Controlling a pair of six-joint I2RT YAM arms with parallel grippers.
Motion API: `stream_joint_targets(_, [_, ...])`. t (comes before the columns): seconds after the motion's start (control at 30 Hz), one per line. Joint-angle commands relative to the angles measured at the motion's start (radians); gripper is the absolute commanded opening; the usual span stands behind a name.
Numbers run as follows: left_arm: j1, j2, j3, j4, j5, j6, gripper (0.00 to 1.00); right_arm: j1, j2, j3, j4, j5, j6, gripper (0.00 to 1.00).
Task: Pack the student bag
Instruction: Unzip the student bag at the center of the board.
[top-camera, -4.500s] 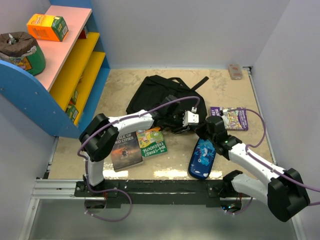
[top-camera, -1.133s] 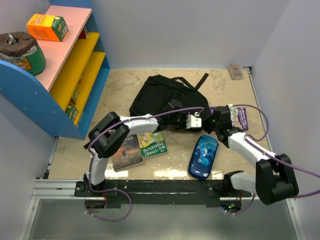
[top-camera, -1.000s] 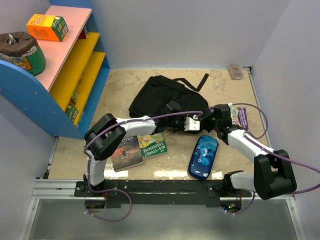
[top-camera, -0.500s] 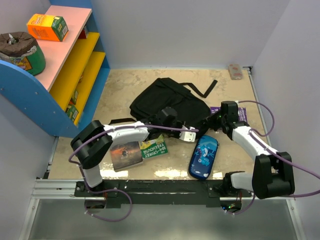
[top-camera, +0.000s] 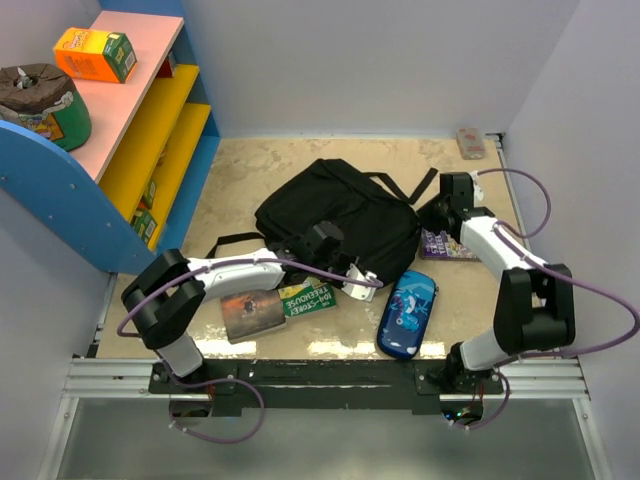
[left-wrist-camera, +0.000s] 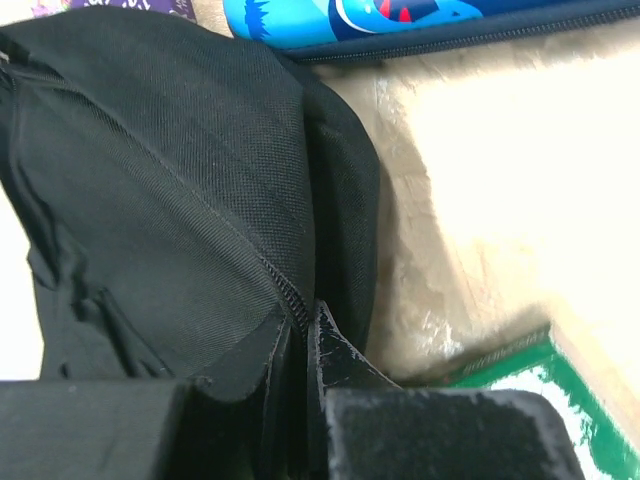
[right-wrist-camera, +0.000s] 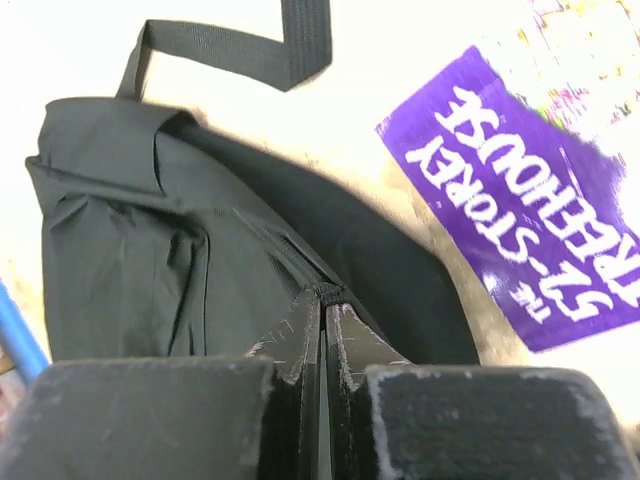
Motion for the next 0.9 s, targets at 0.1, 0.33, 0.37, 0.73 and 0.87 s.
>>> stream_joint_targets(0.1, [-0.002,-0.078,-0.038,-0.320,0.021,0.129,0.09,-0.032,0.096,0.177,0.078,0.158,-0.082,0.00])
stream_joint_targets(0.33, [0.001,-0.098,0.035,-0.577,0.025,0.272,0.11,-0.032,0.181,0.216,0.129,0.109,-0.079,0.00])
stream_joint_targets(0.37, [0.012,-0.110,0.045,-0.594,0.024,0.281,0.12,-0.028,0.181,0.210,0.158,0.100,-0.074,0.00])
stream_joint_targets(0.73, [0.026,-0.140,0.141,-0.524,-0.025,-0.074,0.49,0.071,0.078,0.063,0.256,-0.002,-0.085,0.00])
stream_joint_targets(0.87, [0.043,-0.037,0.336,-0.419,-0.073,-0.437,0.50,0.077,0.007,-0.014,0.281,-0.005,-0.065,0.00])
